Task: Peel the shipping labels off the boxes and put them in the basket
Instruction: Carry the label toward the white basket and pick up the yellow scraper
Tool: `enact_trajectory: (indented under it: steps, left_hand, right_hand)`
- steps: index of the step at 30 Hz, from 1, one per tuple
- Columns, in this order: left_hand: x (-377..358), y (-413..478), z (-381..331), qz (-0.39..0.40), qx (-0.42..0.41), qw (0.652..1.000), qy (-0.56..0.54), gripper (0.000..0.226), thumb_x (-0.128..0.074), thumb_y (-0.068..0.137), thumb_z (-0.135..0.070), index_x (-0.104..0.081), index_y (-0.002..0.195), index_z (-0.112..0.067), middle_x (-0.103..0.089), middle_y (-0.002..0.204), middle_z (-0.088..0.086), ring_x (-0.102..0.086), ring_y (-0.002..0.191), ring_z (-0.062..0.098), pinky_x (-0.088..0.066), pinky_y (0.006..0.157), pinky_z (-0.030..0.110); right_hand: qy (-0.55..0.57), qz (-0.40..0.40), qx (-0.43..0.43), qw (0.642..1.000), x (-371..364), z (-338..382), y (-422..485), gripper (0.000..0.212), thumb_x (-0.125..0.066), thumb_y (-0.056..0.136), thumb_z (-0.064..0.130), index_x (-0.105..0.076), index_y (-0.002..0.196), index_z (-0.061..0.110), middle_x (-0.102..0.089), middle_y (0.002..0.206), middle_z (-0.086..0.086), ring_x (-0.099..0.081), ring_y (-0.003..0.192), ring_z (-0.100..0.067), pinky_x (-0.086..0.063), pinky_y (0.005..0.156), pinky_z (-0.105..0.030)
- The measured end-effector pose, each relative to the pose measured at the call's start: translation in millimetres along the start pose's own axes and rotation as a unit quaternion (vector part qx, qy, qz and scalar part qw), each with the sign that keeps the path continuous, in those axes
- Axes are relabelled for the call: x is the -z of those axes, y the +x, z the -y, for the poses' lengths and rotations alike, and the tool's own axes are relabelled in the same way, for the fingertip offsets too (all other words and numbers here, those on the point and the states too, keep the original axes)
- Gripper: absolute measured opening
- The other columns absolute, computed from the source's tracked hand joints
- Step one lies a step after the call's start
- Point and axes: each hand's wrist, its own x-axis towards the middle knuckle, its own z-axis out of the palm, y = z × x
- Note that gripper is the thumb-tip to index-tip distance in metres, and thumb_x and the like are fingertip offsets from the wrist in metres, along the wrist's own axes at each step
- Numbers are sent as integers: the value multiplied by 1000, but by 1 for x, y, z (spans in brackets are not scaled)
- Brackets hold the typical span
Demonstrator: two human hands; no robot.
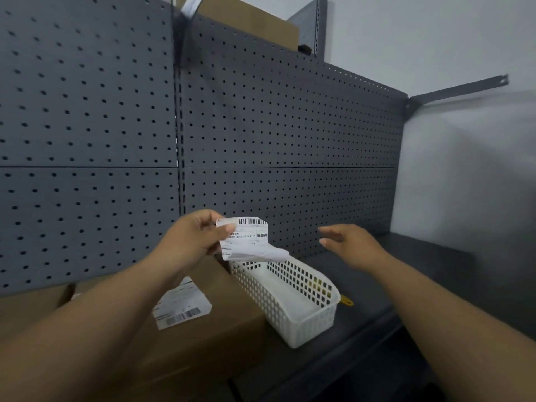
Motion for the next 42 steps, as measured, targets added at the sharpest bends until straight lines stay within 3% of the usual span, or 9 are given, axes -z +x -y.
enact_trajectory:
  steps: [15,20,25,30,33,35,37,39,42]
  left_hand:
    - [-56,29,19,-68,35,996,41,14,-67,82,-20,-65,69,-15,-66,93,30,-59,77,31,-48,90,56]
    - [-69,40,27,-77,35,994,63,12,-66,83,-20,-65,75,-10,-72,75,10,-62,76,29,-52,80,43]
    - [-75,47,29,-80,46,993,67,15,-65,84,-19,-65,82,-4,-71,81,20,-59,77,32,-50,80,45]
    - [-77,49,31,-90,50,993,59,15,-63,84,-15,-64,85,0,-72,63,3,-63,63,21,-52,63,27]
    - [-76,48,31,-91,58,993,56,13,-63,85,-15,-64,82,-2,-73,65,5,-67,53,10,-54,51,16]
    - [-74,48,31,-98,62,991,59,13,-63,84,-14,-63,83,-1,-73,65,6,-67,51,8,-53,47,13]
    - [-72,47,31,-99,65,991,63,14,-63,84,-15,-64,85,-1,-74,65,3,-67,52,7,-52,46,13]
    - [-69,47,31,-99,68,990,68,16,-63,84,-15,-64,87,0,-74,65,0,-67,52,7,-51,47,12]
    - [-67,46,30,-104,68,990,73,17,-64,84,-16,-64,89,0,-74,65,0,-67,51,6,-50,46,11]
  right_hand:
    - [-111,130,-54,984,-48,-103,49,47,-56,91,30,-46,136,20,-45,144,-4,-45,129,-22,-38,107,-35]
    - [-133,178,-81,972,-59,-114,50,55,-56,89,41,-44,137,17,-44,144,-6,-47,126,-23,-41,102,-34]
    - [-148,205,-93,963,-67,-116,48,62,-63,82,48,-50,132,13,-52,136,-7,-53,119,-23,-46,98,-35]
    - [-145,194,-88,966,-65,-121,50,59,-63,85,36,-45,136,12,-49,140,-7,-50,124,-24,-43,103,-35]
    - [-164,203,-82,962,-61,-124,49,53,-59,89,30,-46,136,9,-51,137,-10,-50,123,-26,-43,103,-36]
    - [-169,202,-77,962,-60,-125,51,39,-57,90,25,-56,123,4,-58,124,-14,-56,111,-28,-47,96,-35]
    - [-179,184,-75,964,-63,-128,53,16,-55,90,19,-58,83,4,-58,88,-12,-56,77,-24,-50,71,-32]
    - [-188,170,-83,964,-65,-130,53,29,-54,89,15,-41,63,12,-42,68,-5,-40,58,-16,-39,53,-26]
    - [-204,174,-77,960,-66,-133,53,33,-56,86,14,-35,59,14,-38,65,-2,-36,54,-13,-35,49,-25]
